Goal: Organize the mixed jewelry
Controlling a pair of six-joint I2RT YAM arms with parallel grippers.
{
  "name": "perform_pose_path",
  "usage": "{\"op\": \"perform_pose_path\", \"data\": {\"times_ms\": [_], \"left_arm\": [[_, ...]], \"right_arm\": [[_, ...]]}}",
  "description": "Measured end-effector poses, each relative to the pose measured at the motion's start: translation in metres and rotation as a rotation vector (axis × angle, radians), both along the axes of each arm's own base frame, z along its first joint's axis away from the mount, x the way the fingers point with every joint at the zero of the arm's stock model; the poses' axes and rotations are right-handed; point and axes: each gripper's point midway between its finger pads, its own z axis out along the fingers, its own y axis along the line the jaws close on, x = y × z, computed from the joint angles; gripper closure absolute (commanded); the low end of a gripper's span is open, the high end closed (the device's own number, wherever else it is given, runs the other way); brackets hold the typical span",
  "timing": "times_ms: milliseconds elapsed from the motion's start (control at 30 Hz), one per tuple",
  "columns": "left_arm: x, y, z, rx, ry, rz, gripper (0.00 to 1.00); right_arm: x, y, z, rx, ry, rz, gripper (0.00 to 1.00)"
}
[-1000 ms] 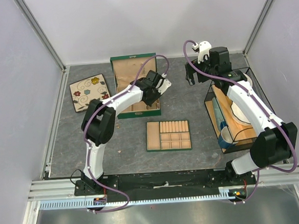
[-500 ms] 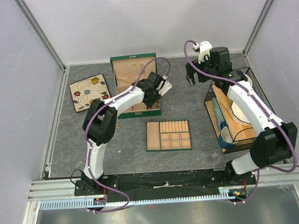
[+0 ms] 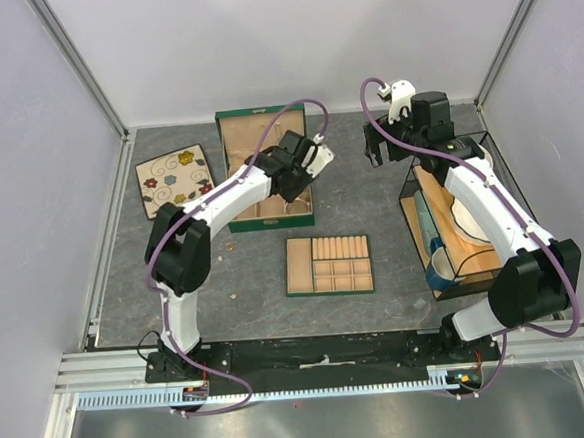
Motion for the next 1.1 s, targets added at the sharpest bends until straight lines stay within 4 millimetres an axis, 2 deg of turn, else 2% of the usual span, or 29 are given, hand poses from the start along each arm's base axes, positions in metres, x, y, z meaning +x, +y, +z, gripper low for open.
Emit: {"op": "perform_pose_path", "data": {"times_ms": [200,333,433,533,633,767,900,1033,1100], "left_arm": [[0.000,0.004,0.048,-0.052,-0.079,0.009,0.54],[-0.005,0.019,0.077,-0.095,-0.121,0.025,0.45],[-0.016,0.048,0.095,-0.121,-0.138,0.057,0.37],[-0.027,0.085,0.110,-0.140,-0.161,0.112,0.32],[-0.041,0.123,0.118,-0.140,-0.184,0.167,0.31],[-0.065,0.163,0.109,-0.121,-0.168,0.207,0.31],[-0.091,0.193,0.073,-0.093,-0.078,0.198,0.31],[-0.124,0.198,0.034,-0.074,0.027,0.124,0.27],[-0.134,0.196,0.019,-0.070,0.071,0.092,0.27]], "right_arm": [[0.000,-0.001,0.000,0.001,0.001,0.000,0.02],[-0.001,0.000,-0.002,0.008,0.006,0.010,0.02],[-0.002,0.002,-0.005,0.010,0.015,0.017,0.02],[-0.004,0.004,-0.005,0.018,0.016,0.032,0.02],[-0.006,0.007,-0.001,0.022,0.006,0.046,0.02],[-0.009,0.013,0.003,0.024,-0.005,0.070,0.02],[-0.012,0.022,0.003,0.026,-0.007,0.099,0.02],[-0.016,0.029,-0.002,0.031,0.006,0.129,0.02],[-0.018,0.031,-0.003,0.034,0.009,0.138,0.02]]}}
